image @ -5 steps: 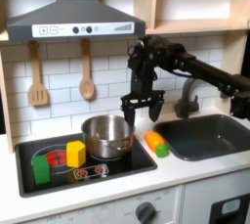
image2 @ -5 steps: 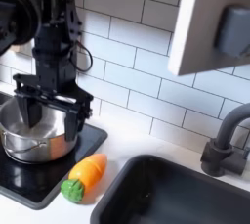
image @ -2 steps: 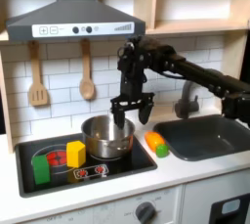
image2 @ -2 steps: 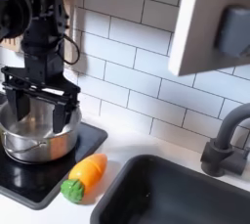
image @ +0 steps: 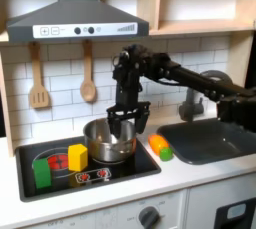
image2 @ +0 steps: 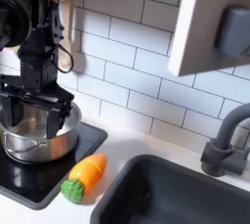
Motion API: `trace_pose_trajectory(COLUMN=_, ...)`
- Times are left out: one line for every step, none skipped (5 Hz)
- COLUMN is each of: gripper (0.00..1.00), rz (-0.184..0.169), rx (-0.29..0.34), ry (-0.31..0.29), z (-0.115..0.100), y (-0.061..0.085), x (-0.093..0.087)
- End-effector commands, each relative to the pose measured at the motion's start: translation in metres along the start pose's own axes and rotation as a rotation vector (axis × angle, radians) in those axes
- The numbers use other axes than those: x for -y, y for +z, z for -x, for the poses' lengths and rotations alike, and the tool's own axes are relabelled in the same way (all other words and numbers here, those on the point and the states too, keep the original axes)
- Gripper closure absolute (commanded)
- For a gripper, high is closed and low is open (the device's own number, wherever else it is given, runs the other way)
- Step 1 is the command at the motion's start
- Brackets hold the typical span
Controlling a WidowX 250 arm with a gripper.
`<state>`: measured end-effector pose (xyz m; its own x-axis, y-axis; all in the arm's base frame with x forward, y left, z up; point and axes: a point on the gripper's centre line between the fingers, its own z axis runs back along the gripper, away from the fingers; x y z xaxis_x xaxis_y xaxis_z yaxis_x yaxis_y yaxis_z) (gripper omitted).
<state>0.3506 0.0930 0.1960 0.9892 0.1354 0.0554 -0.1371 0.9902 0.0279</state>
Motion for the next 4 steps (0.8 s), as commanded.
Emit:
trace_pose_trajectory(gripper=0.0, rz=0.006, rx=-0.007, ry=0.064, z=-0.011, y=0.0, x=-0.012)
trace_pose_trajectory(gripper=0.0, rz=0.0, rx=-0.016, ry=0.089, z=-0.015, y=-0.002, x=-0.019)
trace_pose_trajectory(gripper=0.0, rz=-0.003, rx=-0.022, ry=0.095, z=-0.017, y=-0.005, x=-0.023)
trace_pose_trajectory(gripper=0.0, rz=-0.003, rx=-0.046, ry=0.099, z=-0.017, y=-0.012, x=-0.026)
